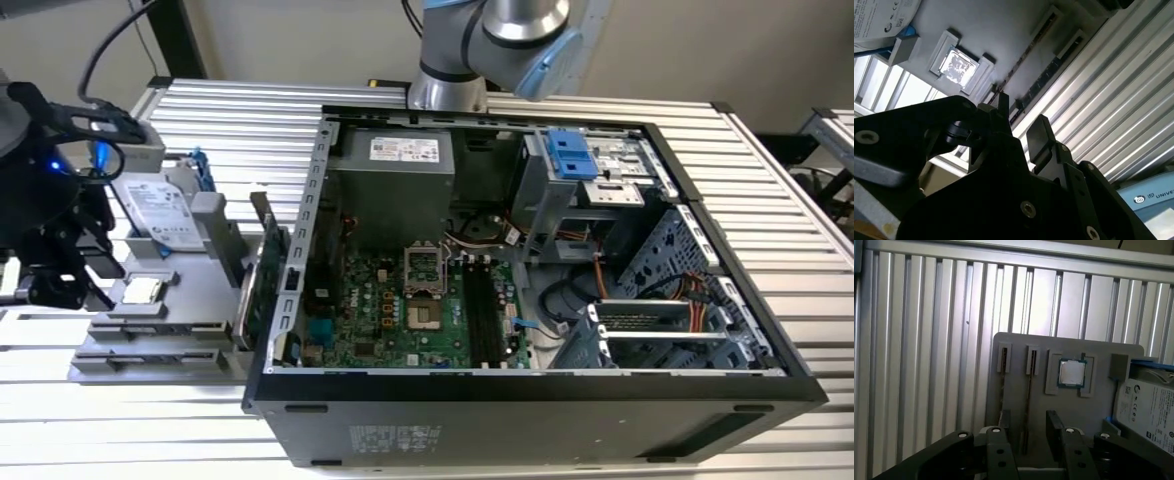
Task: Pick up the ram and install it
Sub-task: 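Pick up the ram and move it above insertion slot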
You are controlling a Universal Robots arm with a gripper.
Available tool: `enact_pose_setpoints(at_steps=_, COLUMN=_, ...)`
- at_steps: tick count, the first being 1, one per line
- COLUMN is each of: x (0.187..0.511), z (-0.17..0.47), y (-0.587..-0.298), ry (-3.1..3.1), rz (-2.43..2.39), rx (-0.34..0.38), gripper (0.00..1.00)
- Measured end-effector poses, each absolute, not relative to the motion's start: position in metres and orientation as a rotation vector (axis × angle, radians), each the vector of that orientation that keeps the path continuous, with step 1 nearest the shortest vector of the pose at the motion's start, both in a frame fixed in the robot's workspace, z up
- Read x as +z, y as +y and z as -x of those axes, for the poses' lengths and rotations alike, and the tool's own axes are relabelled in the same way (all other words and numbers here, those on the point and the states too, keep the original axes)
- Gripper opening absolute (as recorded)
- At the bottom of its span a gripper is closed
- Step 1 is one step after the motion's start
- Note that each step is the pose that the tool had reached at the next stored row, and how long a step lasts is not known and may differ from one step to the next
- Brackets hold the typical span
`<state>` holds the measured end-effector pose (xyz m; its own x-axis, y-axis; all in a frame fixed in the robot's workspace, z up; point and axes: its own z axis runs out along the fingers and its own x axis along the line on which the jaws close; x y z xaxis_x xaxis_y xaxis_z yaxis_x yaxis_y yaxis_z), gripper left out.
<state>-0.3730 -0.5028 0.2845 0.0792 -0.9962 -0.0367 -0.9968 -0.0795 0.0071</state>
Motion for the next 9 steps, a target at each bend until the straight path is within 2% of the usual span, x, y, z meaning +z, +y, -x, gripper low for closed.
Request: enact_pose_setpoints(at_steps=9, x=0.268, z=0.373, y=-0.503, ry=2.119, rz=2.293, rx=0.049, gripper=1.0)
